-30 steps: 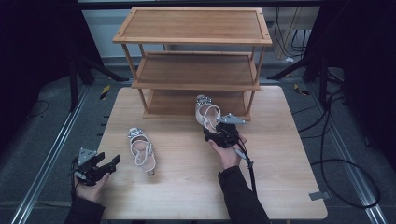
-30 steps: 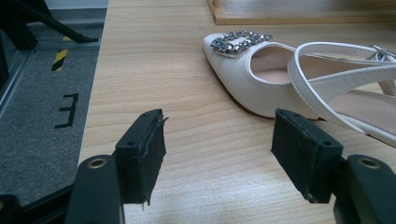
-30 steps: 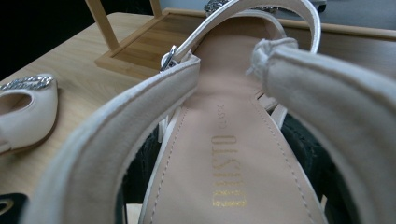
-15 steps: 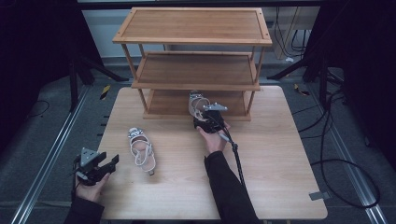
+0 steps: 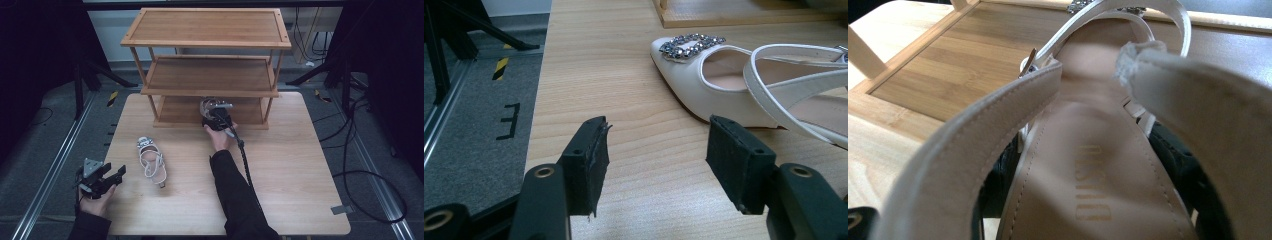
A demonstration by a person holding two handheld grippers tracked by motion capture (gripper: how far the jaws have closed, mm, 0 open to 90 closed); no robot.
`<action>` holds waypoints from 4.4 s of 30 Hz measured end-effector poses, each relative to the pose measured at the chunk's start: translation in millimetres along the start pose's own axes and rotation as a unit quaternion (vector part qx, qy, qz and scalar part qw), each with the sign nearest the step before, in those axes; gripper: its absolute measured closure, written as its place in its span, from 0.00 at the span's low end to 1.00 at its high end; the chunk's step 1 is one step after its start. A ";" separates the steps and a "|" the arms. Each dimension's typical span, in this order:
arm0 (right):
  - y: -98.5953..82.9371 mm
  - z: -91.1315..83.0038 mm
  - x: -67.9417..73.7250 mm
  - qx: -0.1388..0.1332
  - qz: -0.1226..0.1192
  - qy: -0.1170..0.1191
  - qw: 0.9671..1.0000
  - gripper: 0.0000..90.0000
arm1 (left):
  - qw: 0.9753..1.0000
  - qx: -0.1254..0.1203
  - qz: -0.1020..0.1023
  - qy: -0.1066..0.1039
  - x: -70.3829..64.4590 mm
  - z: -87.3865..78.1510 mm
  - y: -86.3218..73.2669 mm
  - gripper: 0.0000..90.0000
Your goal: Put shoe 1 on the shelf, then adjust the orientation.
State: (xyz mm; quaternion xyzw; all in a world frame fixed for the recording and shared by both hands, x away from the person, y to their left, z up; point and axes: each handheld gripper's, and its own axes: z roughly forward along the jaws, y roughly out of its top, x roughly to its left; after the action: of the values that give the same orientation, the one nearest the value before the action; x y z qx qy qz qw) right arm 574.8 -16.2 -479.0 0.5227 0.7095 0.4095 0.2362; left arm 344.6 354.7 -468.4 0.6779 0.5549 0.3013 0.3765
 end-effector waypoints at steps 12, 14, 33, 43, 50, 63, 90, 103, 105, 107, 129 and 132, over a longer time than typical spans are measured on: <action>-6.0 10.1 2.0 0.001 0.003 -0.018 1.000 0.41 | 1.000 0.005 0.003 -0.009 -1.0 0.5 0.1 0.45; -6.6 10.5 2.6 0.009 0.004 -0.018 1.000 0.38 | 1.000 0.011 0.003 -0.012 -1.6 1.8 -0.2 0.45; -43.9 -38.6 -6.0 0.011 -0.030 0.009 0.999 0.53 | 1.000 0.004 -0.001 -0.012 -3.8 -1.0 0.9 0.45; -43.6 -21.4 -4.1 0.018 -0.037 0.003 0.999 0.86 | 1.000 0.008 -0.004 -0.016 -1.4 -0.6 0.4 0.46; -36.2 -19.4 1.6 0.010 -0.051 0.009 0.999 0.87 | 1.000 0.006 -0.004 -0.014 -1.6 -1.2 0.5 0.46; -16.7 1.4 13.3 0.008 -0.047 0.015 0.999 0.86 | 1.000 0.005 -0.006 -0.013 0.1 -1.6 0.3 0.46; -17.8 -3.7 12.3 -0.014 -0.039 0.007 0.999 0.46 | 1.000 0.003 -0.012 -0.013 3.5 -1.7 -0.3 0.46; -35.3 -99.1 13.6 -0.059 -0.047 0.083 0.994 0.27 | 1.000 -0.001 -0.011 -0.012 5.7 -2.5 1.4 0.46; -38.4 -110.6 20.9 -0.060 -0.056 0.095 0.992 0.26 | 1.000 0.000 -0.013 -0.013 7.2 -2.4 1.1 0.47; -40.3 -114.4 24.4 -0.061 -0.062 0.099 0.991 0.25 | 1.000 0.001 -0.017 -0.015 9.4 -2.2 0.0 0.47; -84.3 -134.0 154.7 -0.042 -0.103 0.243 0.964 0.13 | 1.000 -0.011 -0.022 -0.003 9.2 -6.1 2.2 0.47; -91.8 -127.8 165.3 -0.026 -0.108 0.245 0.963 0.12 | 1.000 -0.014 -0.021 -0.002 8.7 -6.9 2.9 0.47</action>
State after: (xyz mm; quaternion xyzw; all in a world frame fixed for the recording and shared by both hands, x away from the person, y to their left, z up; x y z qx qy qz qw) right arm 370.4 84.7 -469.0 0.3207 0.7867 0.5155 0.1117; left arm 342.2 364.2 -462.3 0.6609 0.5644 0.3000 0.3933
